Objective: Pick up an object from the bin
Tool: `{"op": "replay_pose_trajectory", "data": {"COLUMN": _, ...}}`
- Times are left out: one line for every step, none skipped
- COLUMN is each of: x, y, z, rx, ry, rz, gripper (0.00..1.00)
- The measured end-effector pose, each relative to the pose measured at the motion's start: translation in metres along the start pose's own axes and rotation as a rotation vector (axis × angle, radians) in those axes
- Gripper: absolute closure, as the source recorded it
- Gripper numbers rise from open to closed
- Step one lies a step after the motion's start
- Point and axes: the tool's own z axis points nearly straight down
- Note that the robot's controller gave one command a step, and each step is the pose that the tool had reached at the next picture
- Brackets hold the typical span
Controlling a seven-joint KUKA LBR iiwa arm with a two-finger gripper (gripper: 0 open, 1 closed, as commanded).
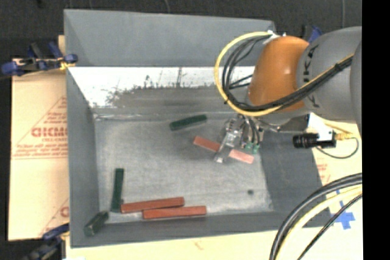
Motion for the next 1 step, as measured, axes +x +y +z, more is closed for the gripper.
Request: {"op": "replay_pose_trajectory", "data": {"x": -0.0011, "y": 0.0003, "z": -0.0115, "rx": -0.002, "ry": -0.004, "rz": -0.001, "gripper": 1.00}}
